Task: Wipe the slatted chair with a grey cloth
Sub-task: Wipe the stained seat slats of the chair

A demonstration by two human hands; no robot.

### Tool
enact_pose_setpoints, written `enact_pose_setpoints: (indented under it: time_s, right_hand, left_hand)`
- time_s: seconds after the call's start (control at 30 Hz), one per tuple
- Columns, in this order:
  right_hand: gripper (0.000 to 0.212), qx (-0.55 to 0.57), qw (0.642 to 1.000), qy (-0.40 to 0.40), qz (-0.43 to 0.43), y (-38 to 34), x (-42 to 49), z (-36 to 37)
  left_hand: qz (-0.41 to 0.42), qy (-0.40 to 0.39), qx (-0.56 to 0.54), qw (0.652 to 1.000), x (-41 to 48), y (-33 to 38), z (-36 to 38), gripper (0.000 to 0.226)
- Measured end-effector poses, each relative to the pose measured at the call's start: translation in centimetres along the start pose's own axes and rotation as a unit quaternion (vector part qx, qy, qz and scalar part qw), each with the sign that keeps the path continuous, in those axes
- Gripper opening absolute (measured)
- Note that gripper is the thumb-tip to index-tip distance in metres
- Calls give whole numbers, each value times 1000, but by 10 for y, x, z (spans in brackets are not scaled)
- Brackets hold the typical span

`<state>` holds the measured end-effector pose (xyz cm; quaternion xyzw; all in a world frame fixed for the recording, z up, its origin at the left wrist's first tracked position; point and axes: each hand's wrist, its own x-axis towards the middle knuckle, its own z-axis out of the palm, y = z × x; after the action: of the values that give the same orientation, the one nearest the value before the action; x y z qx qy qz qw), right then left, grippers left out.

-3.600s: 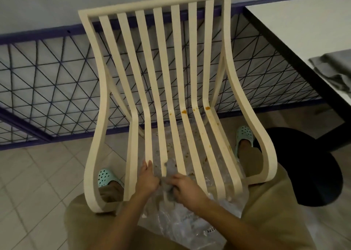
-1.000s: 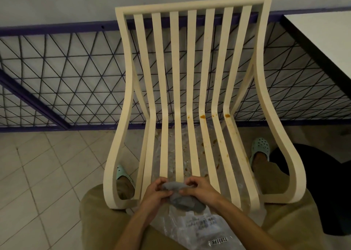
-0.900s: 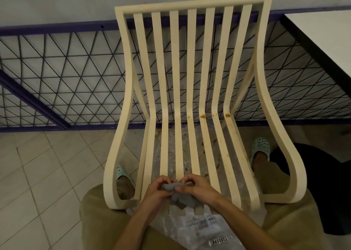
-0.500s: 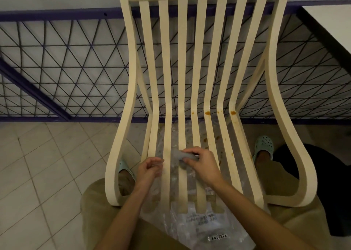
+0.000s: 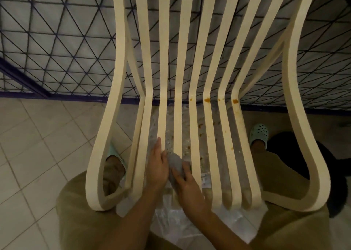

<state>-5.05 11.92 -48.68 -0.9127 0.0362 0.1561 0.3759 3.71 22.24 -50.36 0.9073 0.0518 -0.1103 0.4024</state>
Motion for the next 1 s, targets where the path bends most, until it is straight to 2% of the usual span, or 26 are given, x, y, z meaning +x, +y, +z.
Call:
enact_pose_setpoints:
  time_s: [0.07,0.13,0.33,0.47,0.57,0.67,0.73,0.77,0.83,0.87,0.93,1.0]
  right_hand:
    - [58,6,1000,29,-4,2,8,7]
    - [48,78,995,63,-23,-2,15,5]
    - [51,149,982,105,42,3,78,-25]
    - [48,129,983,125,46,3,142,-50]
    - [45,45,991,122,41,1,192,-73]
    - [16,32,988,143,48,-2,236,-89]
    - [30,88,974,183,102,-1,252,-95]
    - [35,75,974,187,106,-2,257,-94]
    - [19,13,983,149,105,-4,254,-93]
    - [23,-11,987,127,98,-7,250,-89]
    - [47,21,989,110,94,-5,241,-84]
    - [47,104,982,123,94,-6,226,-80]
  left_hand:
    - [8,18,7,1000,1,-1,3,51]
    - [6,20,-6,1000,0,-1,3,51]
    - [19,11,33,999,2,3,12,61]
    - [13,14,63,998,4,5,11,64]
    - [-6,5,60,998,4,6,9,61]
    - [-6,3,67,998,5,7,8,61]
    - [-10,-1,81,997,5,6,8,60]
    - [-15,-3,89,996,4,5,7,59]
    - [-26,-6,104,994,5,5,8,58]
    - [-33,-8,107,994,5,5,8,58]
    - [-45,-14,115,992,6,5,8,57]
    - [-46,-15,121,992,7,5,7,57]
